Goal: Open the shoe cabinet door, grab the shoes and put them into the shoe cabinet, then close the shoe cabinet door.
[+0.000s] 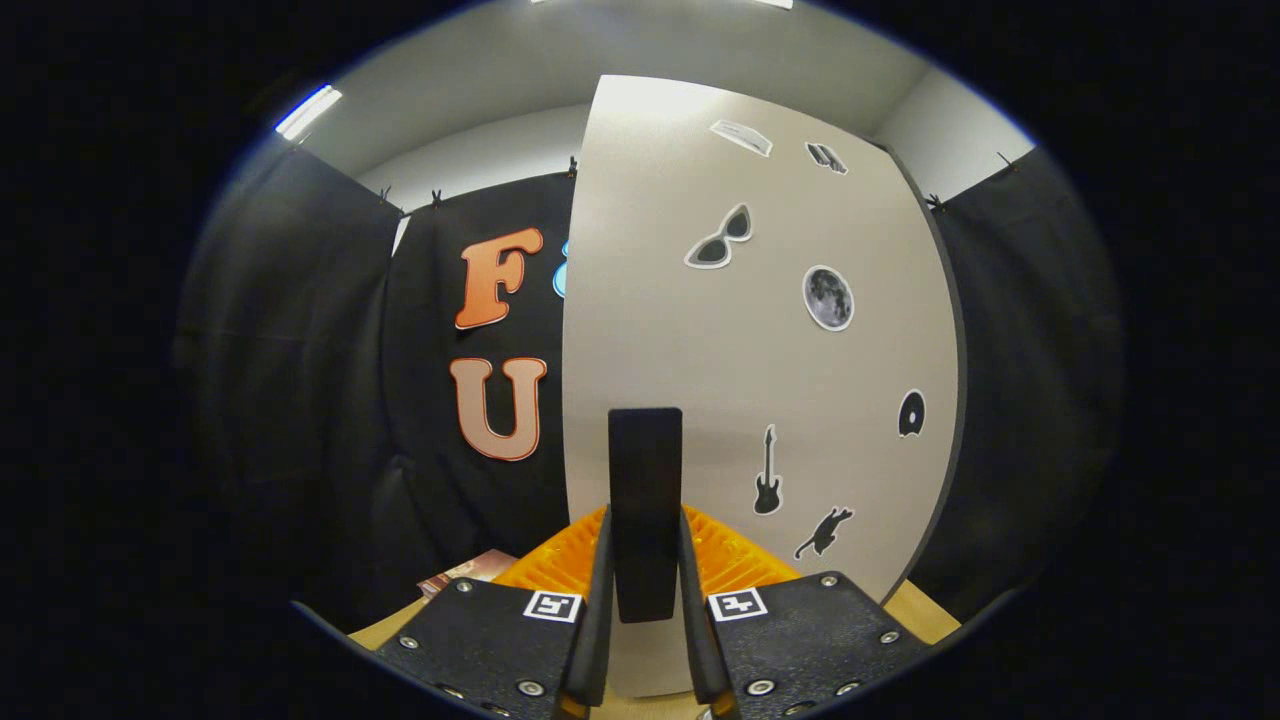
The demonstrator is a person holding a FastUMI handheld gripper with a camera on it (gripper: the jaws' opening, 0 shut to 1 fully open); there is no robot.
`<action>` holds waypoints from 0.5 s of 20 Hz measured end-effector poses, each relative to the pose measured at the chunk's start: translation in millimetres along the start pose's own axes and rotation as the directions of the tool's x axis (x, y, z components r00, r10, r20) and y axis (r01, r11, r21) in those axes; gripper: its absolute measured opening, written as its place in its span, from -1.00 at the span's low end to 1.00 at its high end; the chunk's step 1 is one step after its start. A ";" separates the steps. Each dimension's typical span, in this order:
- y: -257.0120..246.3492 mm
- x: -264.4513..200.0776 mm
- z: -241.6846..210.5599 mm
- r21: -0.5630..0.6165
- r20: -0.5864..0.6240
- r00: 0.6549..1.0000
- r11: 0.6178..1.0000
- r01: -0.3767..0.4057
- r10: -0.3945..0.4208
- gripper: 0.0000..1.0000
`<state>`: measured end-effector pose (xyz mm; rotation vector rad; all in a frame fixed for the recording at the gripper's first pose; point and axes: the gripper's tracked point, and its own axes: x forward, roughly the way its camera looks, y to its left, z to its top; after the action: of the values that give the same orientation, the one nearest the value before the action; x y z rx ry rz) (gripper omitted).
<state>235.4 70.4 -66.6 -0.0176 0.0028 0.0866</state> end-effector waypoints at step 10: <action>-25.2 -52.1 -1.2 0.019 -0.002 0.999 0.999 -0.036 0.036 -0.36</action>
<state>185.7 40.8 -67.2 0.0011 0.0068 0.1226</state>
